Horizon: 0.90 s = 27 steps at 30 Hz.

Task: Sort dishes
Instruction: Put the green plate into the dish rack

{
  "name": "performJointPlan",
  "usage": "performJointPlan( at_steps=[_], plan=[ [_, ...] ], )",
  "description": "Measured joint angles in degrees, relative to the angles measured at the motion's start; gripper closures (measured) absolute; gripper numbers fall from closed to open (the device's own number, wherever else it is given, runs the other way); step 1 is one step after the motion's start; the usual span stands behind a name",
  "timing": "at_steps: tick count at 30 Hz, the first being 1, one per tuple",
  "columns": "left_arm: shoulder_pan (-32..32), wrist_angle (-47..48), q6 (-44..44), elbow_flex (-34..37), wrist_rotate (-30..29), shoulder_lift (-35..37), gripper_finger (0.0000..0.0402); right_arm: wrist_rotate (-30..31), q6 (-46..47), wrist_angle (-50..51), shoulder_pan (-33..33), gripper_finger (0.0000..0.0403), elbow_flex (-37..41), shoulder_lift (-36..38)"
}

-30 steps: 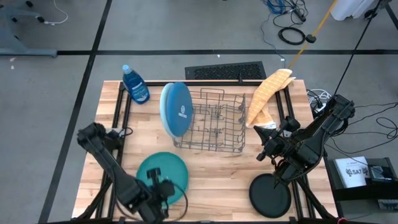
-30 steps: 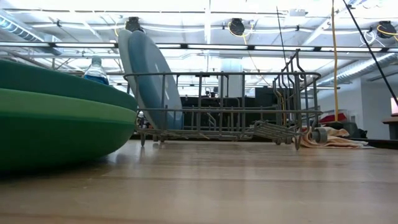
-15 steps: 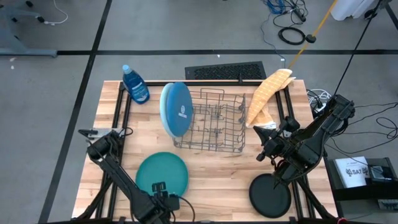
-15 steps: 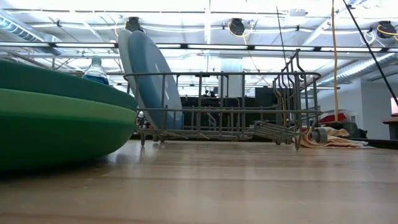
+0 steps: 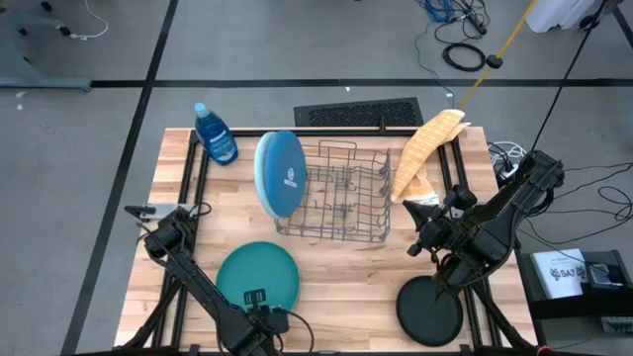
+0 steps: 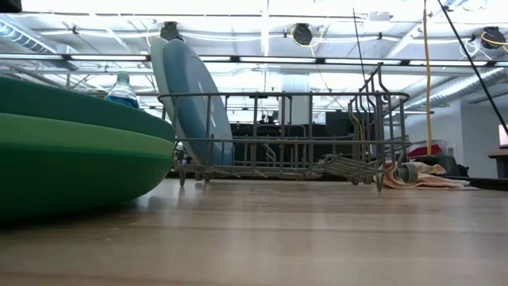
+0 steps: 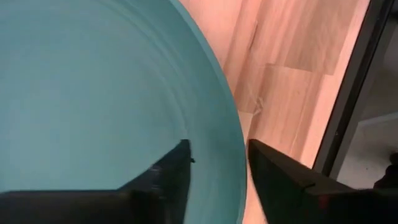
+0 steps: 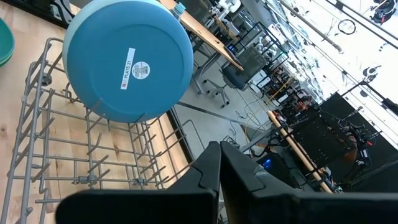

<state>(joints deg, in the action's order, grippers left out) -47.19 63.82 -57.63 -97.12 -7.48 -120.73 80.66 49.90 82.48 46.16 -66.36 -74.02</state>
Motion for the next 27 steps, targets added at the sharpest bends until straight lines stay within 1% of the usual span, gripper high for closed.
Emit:
performJointPlan(
  at_steps=[2, 5, 6, 7, 11, 17, 22, 27],
  plan=[
    [0.04, 0.08, 0.04, 0.0, 0.08, 0.0, 0.0296, 0.0, -0.01, 0.0, 0.01, 0.0403, 0.01, -0.02],
    [0.08, 0.1, 1.2, 0.0, 0.72, 0.0, 0.0367, 0.0, -0.01, 0.0, 0.01, 0.0403, -0.01, -0.02],
    [0.13, 0.22, 1.14, 0.0, 0.92, 0.0, 0.0382, 0.0, -0.01, 0.0, 0.0, 0.0403, 0.01, -0.01],
    [0.19, 0.41, 1.12, 0.0, 1.01, 0.0, 0.0388, 0.0, -0.01, 0.0, 0.01, 0.0403, 0.01, -0.02],
    [0.25, 0.93, 1.39, -1.07, 1.89, 0.0, 0.0394, 0.01, -0.01, 0.0, 0.0, 0.0403, 0.01, -0.01],
    [0.25, 4.8, 0.67, -5.45, 3.02, 0.38, 0.0398, 0.0, -0.01, 0.0, 0.01, 0.0403, 0.01, -0.02],
    [0.25, 8.56, -0.57, -10.97, 3.05, 0.87, 0.0399, 0.0, -0.01, 0.0, -0.01, 0.0403, 0.0, -0.02],
    [0.25, 8.47, -0.57, -12.98, 1.81, 0.9, 0.0399, 0.0, -0.01, 0.0, -0.01, 0.0403, -0.01, -0.02]
  ],
)
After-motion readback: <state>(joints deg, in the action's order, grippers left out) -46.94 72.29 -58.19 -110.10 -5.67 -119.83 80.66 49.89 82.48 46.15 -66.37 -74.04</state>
